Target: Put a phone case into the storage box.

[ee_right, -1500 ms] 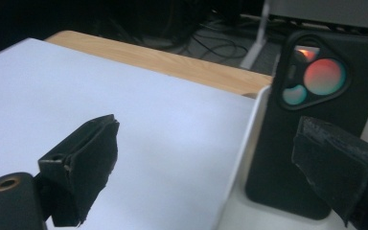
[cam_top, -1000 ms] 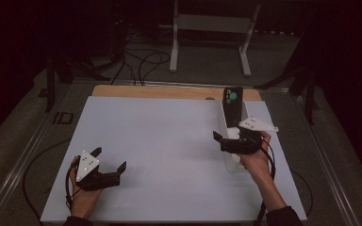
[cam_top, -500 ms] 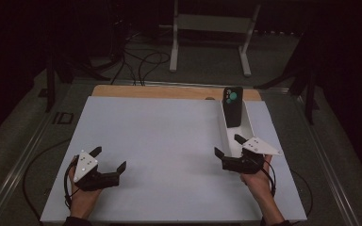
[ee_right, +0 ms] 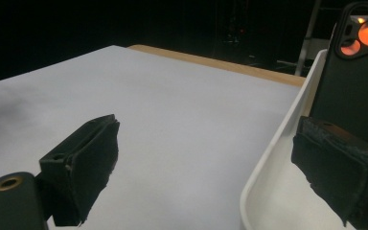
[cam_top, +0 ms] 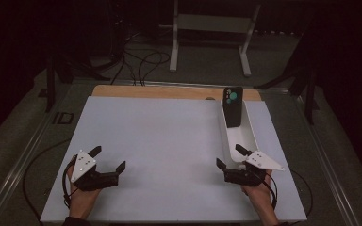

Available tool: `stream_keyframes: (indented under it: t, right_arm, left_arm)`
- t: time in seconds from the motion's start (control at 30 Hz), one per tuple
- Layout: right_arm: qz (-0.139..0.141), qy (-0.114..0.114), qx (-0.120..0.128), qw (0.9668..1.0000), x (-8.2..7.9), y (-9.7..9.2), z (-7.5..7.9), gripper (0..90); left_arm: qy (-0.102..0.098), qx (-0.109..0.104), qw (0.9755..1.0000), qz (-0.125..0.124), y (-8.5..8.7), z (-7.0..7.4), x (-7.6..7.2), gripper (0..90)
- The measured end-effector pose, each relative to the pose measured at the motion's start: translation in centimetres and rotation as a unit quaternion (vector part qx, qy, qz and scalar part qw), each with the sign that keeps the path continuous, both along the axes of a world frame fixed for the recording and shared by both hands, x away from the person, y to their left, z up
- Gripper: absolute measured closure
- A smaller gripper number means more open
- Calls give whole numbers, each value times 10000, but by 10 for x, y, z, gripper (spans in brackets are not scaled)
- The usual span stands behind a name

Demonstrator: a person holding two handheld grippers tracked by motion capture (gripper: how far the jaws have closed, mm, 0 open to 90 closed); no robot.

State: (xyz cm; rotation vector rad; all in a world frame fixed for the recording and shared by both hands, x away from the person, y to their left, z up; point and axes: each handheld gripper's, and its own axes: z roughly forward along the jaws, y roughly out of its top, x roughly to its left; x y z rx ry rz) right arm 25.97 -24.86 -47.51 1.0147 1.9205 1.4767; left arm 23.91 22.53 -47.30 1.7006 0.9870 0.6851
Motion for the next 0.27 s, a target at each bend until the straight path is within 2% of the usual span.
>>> stream_keyframes:
  t: [0.1,0.27]
  right_arm:
    - [-2,-55,-105,9999,-1,2,-2,88]
    - [40,-1,-84,10000,0,3,-5,88]
  left_arm:
    - [12,15,10000,-28,-1,0,0,0]
    - [26,51,10000,-50,-1,-1,1,0]
